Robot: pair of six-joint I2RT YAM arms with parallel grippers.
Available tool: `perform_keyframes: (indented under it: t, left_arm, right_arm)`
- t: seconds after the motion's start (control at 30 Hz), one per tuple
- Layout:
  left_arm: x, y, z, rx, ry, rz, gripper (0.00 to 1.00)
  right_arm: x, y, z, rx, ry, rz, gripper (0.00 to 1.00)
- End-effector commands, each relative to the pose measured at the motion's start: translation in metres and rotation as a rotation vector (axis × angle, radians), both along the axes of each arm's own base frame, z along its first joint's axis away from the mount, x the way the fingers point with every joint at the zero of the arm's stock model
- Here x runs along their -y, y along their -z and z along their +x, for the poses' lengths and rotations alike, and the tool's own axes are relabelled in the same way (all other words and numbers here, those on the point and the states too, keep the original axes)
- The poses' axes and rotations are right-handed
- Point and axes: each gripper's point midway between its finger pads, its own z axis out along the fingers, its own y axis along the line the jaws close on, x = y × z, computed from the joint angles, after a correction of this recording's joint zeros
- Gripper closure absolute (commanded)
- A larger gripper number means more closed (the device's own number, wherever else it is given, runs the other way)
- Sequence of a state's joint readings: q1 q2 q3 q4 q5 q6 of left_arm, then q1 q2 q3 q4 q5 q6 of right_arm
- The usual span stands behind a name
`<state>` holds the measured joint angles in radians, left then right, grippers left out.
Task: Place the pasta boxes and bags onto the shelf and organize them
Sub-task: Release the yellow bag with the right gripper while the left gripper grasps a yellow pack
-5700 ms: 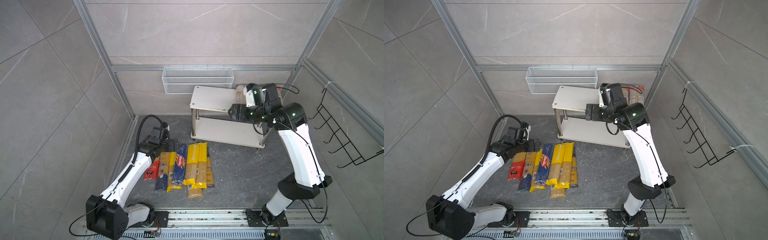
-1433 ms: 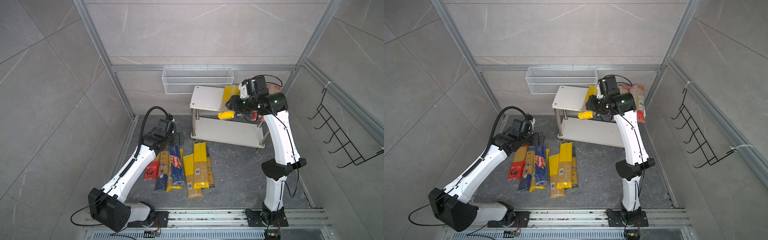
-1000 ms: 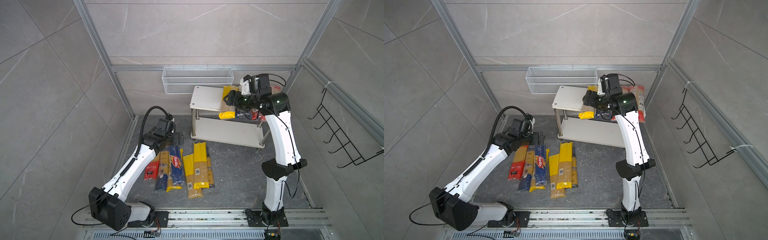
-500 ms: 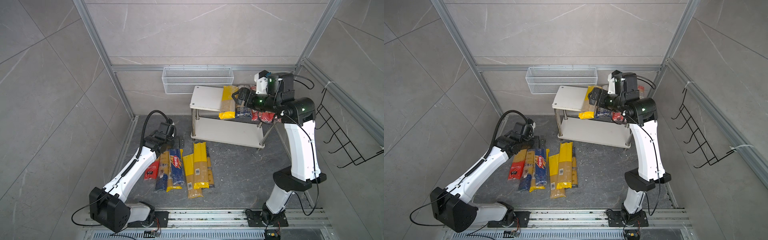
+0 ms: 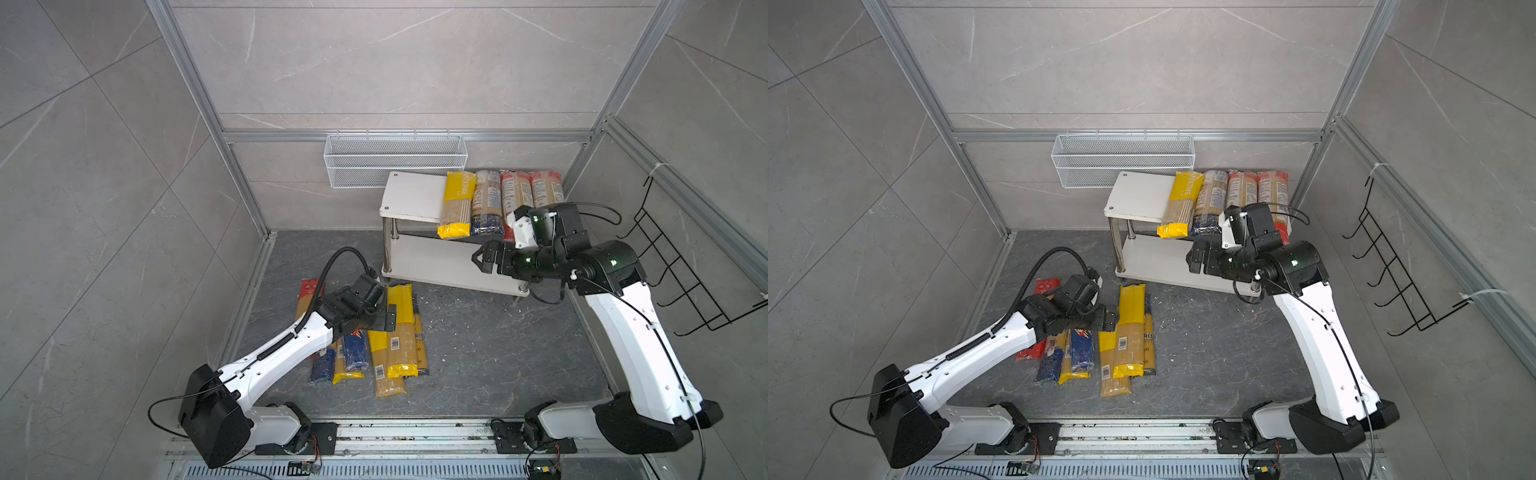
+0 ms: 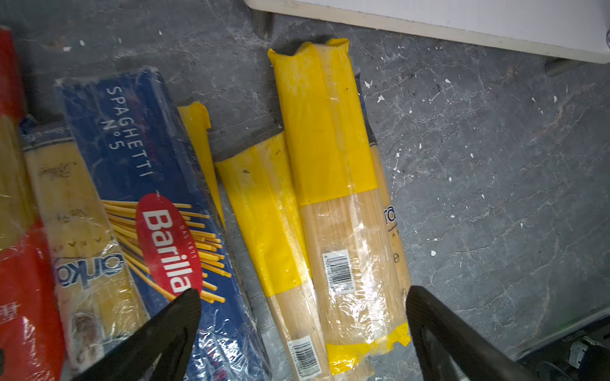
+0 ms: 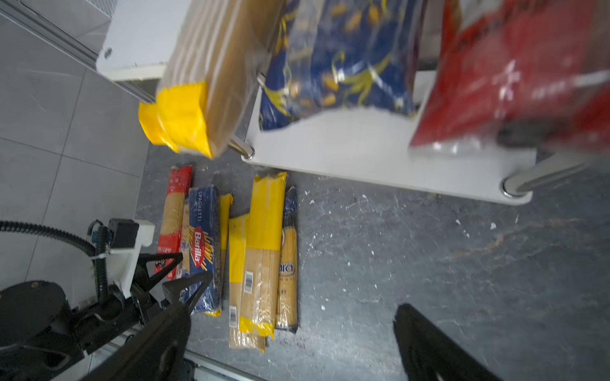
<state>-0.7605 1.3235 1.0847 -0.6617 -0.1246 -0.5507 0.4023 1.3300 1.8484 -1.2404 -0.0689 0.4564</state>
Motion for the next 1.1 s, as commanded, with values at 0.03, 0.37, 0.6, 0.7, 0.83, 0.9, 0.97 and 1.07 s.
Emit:
perform_keyframes:
  t: [0.03, 0.37, 0.6, 0.7, 0.83, 0.9, 0.97, 1.07]
  left_arm:
    - [0.016, 0.012, -0.006, -0.048, -0.002, -0.021, 0.0]
    - [0.043, 0.069, -0.025, -0.192, -0.051, -0.031, 0.0]
    - [0.074, 0.1, -0.032, -0.225, -0.047, 0.001, 0.0]
    - [0.076, 0.111, -0.031, -0.248, -0.081, 0.032, 0.0]
    - [0.075, 0.12, -0.031, -0.28, -0.104, 0.07, 0.01]
    - [0.076, 0.122, -0.032, -0.292, -0.095, 0.08, 0.07]
    - [0.075, 0.123, -0.033, -0.301, -0.09, 0.093, 0.16]
    - [0.074, 0.121, -0.034, -0.302, -0.081, 0.105, 0.3]
  right_arm:
    - [0.014, 0.0, -0.028, 0.023, 0.034, 0.002, 0.0]
    - [0.032, 0.025, -0.067, -0.009, 0.061, -0.002, 0.0]
    - [0.035, 0.044, -0.078, -0.05, 0.033, -0.032, 0.0]
    - [0.035, 0.046, -0.081, -0.051, 0.023, -0.032, 0.0]
    - [0.039, 0.045, -0.085, -0.041, 0.027, -0.038, 0.0]
    - [0.041, 0.045, -0.088, -0.038, 0.029, -0.039, 0.0]
    - [0.043, 0.044, -0.09, -0.035, 0.039, -0.038, 0.0]
    - [0.045, 0.045, -0.093, -0.032, 0.051, -0.024, 0.0]
